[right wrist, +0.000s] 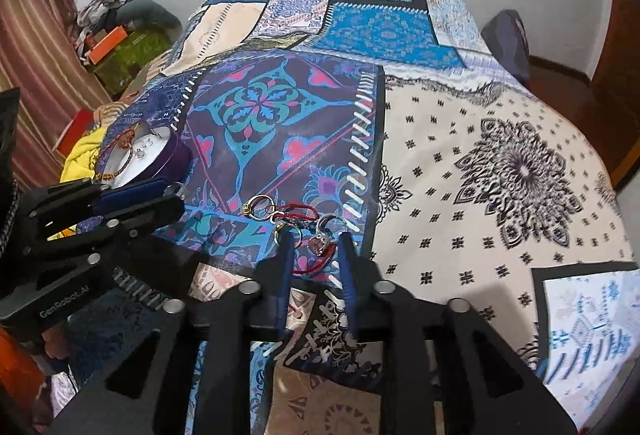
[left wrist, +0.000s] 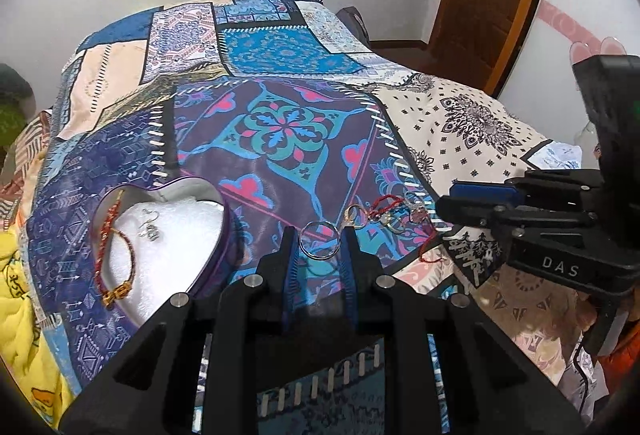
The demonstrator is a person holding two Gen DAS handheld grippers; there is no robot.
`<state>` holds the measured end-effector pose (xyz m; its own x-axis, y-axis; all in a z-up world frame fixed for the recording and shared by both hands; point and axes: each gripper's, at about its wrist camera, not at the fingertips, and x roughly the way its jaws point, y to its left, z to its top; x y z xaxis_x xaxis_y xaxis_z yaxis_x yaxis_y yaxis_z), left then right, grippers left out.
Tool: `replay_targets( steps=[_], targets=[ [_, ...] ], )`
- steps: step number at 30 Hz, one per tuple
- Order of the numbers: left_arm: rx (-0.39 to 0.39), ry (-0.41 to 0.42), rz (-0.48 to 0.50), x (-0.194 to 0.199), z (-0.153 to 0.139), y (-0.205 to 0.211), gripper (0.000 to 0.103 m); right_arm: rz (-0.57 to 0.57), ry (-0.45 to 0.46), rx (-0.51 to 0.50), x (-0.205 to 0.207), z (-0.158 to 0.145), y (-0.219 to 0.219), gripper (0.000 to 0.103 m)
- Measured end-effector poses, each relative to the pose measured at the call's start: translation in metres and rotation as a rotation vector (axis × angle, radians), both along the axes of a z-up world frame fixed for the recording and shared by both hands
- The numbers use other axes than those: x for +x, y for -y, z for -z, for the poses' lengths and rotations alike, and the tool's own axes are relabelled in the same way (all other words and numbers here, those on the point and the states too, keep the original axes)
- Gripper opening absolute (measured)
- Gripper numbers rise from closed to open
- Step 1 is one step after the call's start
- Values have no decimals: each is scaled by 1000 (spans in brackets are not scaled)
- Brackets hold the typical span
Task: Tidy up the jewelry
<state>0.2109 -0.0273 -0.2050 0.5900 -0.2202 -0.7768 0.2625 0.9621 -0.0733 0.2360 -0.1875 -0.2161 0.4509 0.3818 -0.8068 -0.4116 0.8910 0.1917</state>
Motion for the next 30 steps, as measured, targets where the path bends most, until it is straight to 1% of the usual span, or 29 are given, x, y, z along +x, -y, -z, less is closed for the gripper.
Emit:
replay_targets(
  steps=[8, 14, 15, 16, 23, 30],
  targets=[
    [-15, -6, -11, 2, 3, -5, 20, -2, -42, -47, 14, 18, -13, 21],
    [-21, 4, -17, 1, 2, -8, 20, 14, -25, -37, 14, 21, -10, 20],
    [-23, 5, -19, 1, 1, -9, 20, 18, -19, -41, 13, 21, -10, 17],
    [-26, 6, -20, 1, 1, -10, 20, 21, -16, -40, 13, 21, -9, 11],
    [-34, 21, -32, -3, -6, -13, 20, 34, 30, -30, 8, 10, -5, 11],
    [-44, 61, -51, -10, -24, -22, 20, 24, 97, -8, -1, -20, -8, 11]
  ],
)
